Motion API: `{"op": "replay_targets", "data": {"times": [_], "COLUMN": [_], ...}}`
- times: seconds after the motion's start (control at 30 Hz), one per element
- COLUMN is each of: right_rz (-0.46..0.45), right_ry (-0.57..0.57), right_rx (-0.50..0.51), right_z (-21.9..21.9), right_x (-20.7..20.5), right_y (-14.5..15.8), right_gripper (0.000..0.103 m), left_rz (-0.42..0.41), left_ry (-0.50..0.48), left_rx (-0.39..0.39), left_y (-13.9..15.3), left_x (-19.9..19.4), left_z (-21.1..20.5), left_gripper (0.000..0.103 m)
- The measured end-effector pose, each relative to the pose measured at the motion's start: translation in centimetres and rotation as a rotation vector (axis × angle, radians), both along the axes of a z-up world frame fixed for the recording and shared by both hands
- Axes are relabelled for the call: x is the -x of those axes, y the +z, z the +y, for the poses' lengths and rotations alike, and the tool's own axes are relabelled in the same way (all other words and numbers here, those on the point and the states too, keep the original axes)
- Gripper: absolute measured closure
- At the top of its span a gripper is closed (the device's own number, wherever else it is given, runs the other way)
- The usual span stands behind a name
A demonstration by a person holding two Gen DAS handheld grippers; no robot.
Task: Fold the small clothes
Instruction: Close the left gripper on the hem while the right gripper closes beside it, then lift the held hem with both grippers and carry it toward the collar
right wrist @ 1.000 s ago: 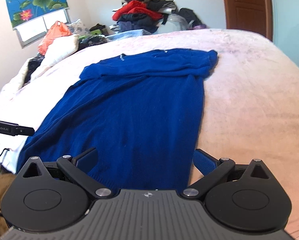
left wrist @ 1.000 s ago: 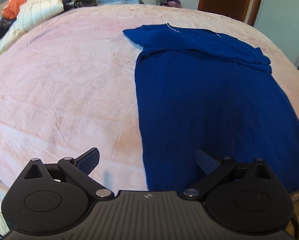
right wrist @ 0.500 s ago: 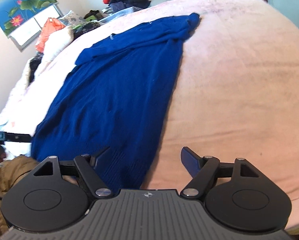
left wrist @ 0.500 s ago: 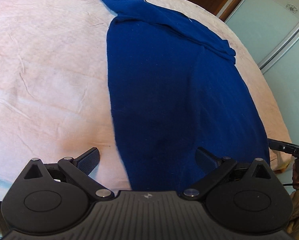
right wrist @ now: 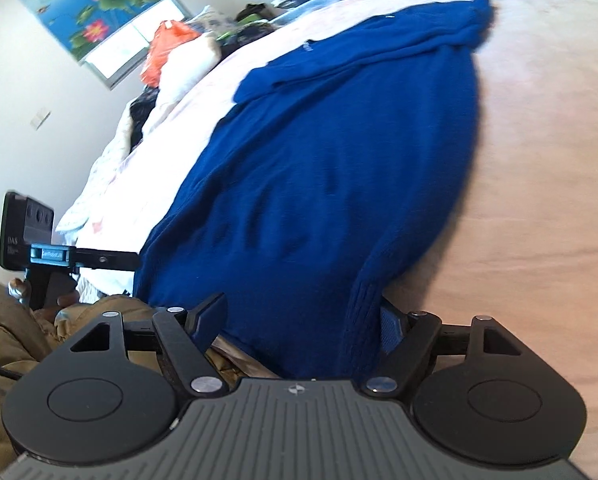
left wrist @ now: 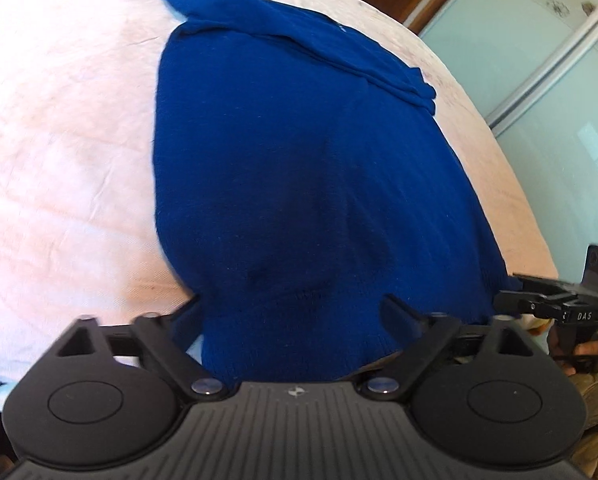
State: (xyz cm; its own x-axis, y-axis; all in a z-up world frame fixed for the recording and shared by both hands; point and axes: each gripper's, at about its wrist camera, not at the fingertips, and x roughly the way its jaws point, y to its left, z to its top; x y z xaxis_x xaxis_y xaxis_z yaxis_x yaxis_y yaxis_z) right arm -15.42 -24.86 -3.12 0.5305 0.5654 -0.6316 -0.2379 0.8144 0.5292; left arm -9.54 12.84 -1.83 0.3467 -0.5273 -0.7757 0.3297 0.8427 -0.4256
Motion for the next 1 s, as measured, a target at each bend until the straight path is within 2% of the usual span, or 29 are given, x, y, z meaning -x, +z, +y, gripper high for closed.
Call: {"op": "replay_targets", "data": {"times": [0.03,0.07,0.1,0.13,0.17,0.2,0.33,0.57,0.9,1.0], "right_rz": [-0.006,-0.011,-0.017,-0.018,-0.021,-0.024,-0.038,-0.141,-0.339,-0.375], "right_ry": [0.005,0.008,0.008,0.005,-0.002,-0.004,-0.009,-0.047,-0.098,-0.11], "right_rx": [0.007,0.018,0.04,0.068,0.094,0.112,0.125,0.032,0.034,0.047], "right_z": [0.4,0.8,1.1,1.4,1.5,1.6,1.8,0.6,-1.0,-0.9], "right_x": [-0.1,-0.3,-0.4,-0.4,-0.3,-0.2,0.3,-0.5,-4.3,-5.4], "right_y": [0.0,0.0,0.1,0.1,0.1,0.2,0.5,3.0,7.9,9.0], "right_gripper": [0.035,0.038,0.049,0.066,0.073,0.08,0.086,0.087,0.087,0.087], "left_rz": [-0.011,-0.012,-0.022,-0.02,-0.017,-0.012,-0.051,-0.243,-0.435,-0.444], "left_ry": [-0.007,-0.013,-0.01,-0.016,-0.017,-0.018,-0.033,-0.055,0.048,0.075], "left_rx": [-0.022,-0.043,-0.068,-0.074,-0.077,-0.077,-0.096,-0.095,-0.079,-0.086], "left_y": [0.1,0.1,0.1,0.1,0.0,-0.1,0.4,5.0,10.3,10.8], "left_x": [0.0,0.0,-0.1,-0.1,-0.2,-0.2,0.1,0.0,-3.1,-4.2], "left_z": [-0.4,-0.6,-0.8,-0.9,-1.0,-1.0,-1.5,-3.0,-4.1,-4.3], "left_gripper": [0.04,0.06,0.069,0.074,0.085,0.091,0.094,0.095,0.095,0.095]}}
